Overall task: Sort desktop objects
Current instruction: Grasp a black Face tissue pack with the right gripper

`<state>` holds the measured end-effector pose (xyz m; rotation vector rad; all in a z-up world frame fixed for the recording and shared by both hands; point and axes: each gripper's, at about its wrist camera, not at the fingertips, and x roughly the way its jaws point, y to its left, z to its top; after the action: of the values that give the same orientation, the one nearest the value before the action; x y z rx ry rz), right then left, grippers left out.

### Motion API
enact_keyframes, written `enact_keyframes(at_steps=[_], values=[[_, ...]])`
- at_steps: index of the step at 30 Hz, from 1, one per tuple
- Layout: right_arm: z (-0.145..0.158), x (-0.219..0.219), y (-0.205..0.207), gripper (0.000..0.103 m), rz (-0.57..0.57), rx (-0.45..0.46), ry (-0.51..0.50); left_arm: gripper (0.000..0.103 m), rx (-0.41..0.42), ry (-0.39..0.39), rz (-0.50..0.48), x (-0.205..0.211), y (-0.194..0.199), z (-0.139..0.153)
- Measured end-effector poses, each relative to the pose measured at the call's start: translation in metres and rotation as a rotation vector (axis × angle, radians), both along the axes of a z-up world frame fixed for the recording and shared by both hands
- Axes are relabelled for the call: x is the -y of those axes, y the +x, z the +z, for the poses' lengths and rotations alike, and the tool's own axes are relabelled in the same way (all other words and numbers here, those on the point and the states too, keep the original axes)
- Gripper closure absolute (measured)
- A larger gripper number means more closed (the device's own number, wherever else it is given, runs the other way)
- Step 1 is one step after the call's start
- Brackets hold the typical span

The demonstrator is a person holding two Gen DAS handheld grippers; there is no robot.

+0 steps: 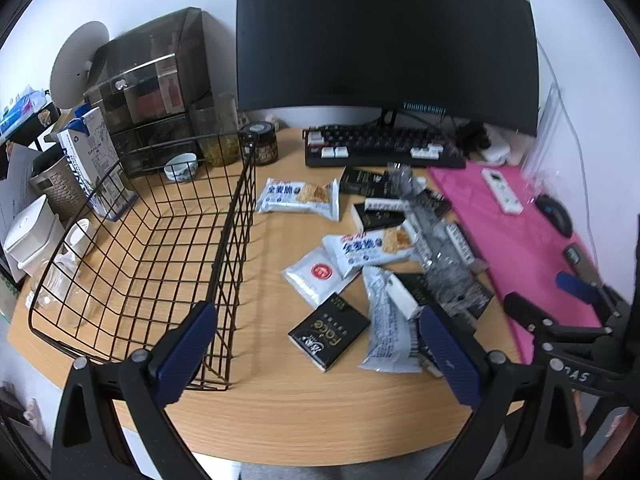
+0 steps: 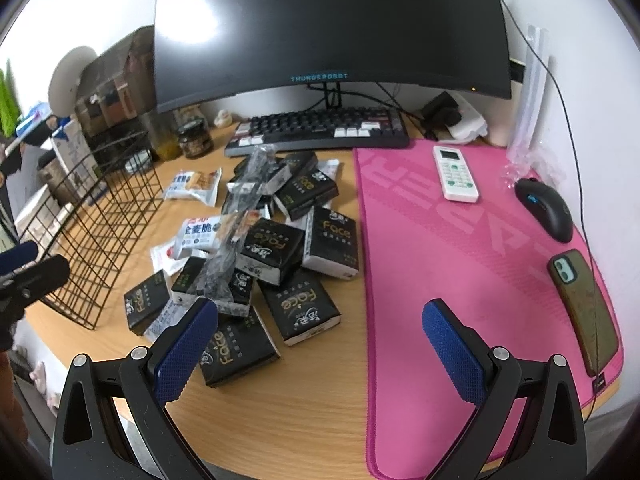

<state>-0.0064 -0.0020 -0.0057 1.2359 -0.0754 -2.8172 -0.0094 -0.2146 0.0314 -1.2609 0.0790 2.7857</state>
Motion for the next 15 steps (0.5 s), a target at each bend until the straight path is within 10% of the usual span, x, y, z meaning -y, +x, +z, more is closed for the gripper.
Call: enact_keyframes(at_steps=[15], values=[[-0.019, 0.012, -0.001, 0.0, 0.077, 0.073, 0.031, 0.002, 0.071, -0.08, -0.054, -0.021, -0.01, -0.026]])
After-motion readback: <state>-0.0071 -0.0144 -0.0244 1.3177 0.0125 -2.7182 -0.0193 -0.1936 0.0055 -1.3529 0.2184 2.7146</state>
